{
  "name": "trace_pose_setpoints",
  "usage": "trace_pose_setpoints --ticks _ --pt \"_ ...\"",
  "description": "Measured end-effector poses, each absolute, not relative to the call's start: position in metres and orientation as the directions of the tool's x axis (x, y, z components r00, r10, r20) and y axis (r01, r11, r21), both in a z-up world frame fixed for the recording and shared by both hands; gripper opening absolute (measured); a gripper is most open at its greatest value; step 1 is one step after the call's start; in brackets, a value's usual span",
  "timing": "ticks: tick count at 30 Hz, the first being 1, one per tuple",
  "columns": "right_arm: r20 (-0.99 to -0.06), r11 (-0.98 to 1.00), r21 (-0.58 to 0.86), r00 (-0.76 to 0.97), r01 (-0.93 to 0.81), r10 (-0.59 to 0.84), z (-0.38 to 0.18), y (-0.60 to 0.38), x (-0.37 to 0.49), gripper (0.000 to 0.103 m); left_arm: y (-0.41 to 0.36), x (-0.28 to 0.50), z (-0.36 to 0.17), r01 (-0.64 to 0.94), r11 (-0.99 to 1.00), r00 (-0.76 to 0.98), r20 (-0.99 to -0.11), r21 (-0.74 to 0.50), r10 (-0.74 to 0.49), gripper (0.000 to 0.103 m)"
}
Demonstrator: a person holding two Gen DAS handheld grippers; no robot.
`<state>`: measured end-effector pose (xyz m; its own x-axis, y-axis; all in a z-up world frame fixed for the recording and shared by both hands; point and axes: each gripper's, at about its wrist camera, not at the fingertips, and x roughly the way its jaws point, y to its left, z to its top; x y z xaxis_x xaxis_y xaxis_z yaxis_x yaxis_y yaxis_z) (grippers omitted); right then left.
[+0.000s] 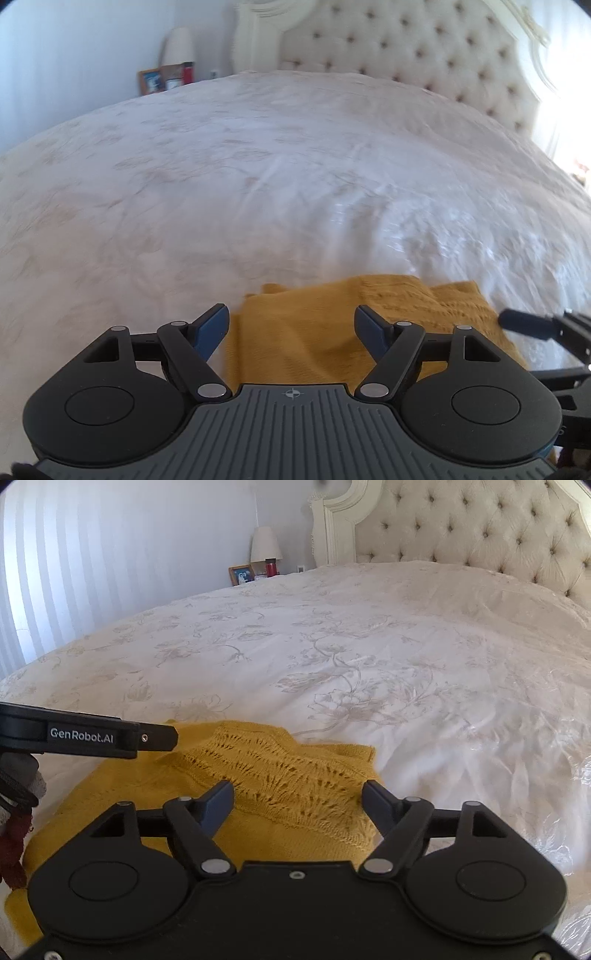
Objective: Fold small clothes
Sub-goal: 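Press and square the folded sweater with both open tools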
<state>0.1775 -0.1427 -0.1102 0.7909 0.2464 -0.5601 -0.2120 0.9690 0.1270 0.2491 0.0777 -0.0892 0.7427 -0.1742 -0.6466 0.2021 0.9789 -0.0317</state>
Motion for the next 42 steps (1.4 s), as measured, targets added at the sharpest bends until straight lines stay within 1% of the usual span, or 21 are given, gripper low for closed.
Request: trace_pose_setpoints --ticks 1,3,5,7,8,12,16,18,20,25,28,31,34,39,42 --pt "-0.564 0.972 0.131 0.791 -0.196 0.236 -0.112 -0.145 0.179 0.08 0.072 0.252 -0.093 0.217 0.976 0.738 -0.652 -0.011 -0.172 0.074" --pt "-0.589 0.975 0.154 0.778 -0.16 0.22 -0.117 -0.152 0.186 0.086 0.063 0.259 -0.102 0.226 0.973 0.722 -0.677 0.036 -0.143 0.075" --pt "-0.61 0.975 0.187 0.763 -0.123 0.213 -0.123 -0.16 0.191 0.091 0.063 0.266 -0.112 0.195 0.979 0.705 -0.702 0.056 -0.1 0.076" --pt "-0.623 0.972 0.214 0.753 -0.097 0.213 -0.127 -0.166 0.195 0.096 0.074 0.273 -0.118 0.159 0.987 0.684 -0.721 -0.006 -0.115 0.083" --pt "-0.627 0.97 0.228 0.749 -0.088 0.216 -0.129 -0.168 0.196 0.096 0.079 0.274 -0.119 0.143 0.989 0.679 -0.725 -0.025 -0.116 0.089" --pt "-0.618 0.963 0.255 0.752 -0.083 0.228 -0.131 -0.172 0.195 0.098 0.099 0.272 -0.112 0.112 0.988 0.666 -0.73 -0.104 -0.152 0.089" --pt "-0.58 0.961 0.274 0.79 -0.039 0.197 -0.123 -0.183 0.189 0.1 0.13 0.248 -0.092 0.02 0.99 0.71 -0.695 -0.138 -0.111 0.088" --pt "-0.561 0.953 0.302 0.805 -0.018 0.193 -0.118 -0.19 0.185 0.101 0.144 0.233 -0.084 -0.012 0.991 0.713 -0.696 -0.131 -0.083 0.088" --pt "-0.545 0.949 0.316 0.813 -0.025 0.203 -0.114 -0.191 0.181 0.101 0.149 0.218 -0.079 0.0 0.992 0.717 -0.691 -0.122 -0.085 0.088" --pt "-0.529 0.966 0.24 0.821 -0.098 0.215 -0.101 -0.175 0.172 0.101 0.137 0.192 -0.085 0.074 0.993 0.686 -0.718 -0.094 -0.119 0.088" --pt "-0.496 0.97 0.194 0.838 -0.15 0.228 -0.088 -0.168 0.16 0.102 0.134 0.188 -0.106 0.057 0.998 0.643 -0.763 -0.039 -0.067 0.089" --pt "-0.506 0.966 0.194 0.827 -0.169 0.246 -0.074 -0.168 0.146 0.102 0.144 0.179 -0.105 0.018 0.997 0.648 -0.758 -0.08 -0.072 0.088" --pt "-0.521 0.962 0.19 0.811 -0.194 0.266 -0.06 -0.166 0.125 0.102 0.144 0.157 -0.088 0.041 0.997 0.687 -0.722 -0.069 -0.078 0.088" --pt "-0.601 0.963 0.174 0.753 -0.204 0.268 -0.045 -0.157 0.094 0.102 0.128 0.11 -0.054 0.09 0.994 0.752 -0.649 -0.07 -0.114 0.088" --pt "-0.642 0.963 0.19 0.718 -0.19 0.268 -0.044 -0.157 0.078 0.102 0.114 0.083 -0.04 0.106 0.991 0.772 -0.621 -0.082 -0.134 0.088"
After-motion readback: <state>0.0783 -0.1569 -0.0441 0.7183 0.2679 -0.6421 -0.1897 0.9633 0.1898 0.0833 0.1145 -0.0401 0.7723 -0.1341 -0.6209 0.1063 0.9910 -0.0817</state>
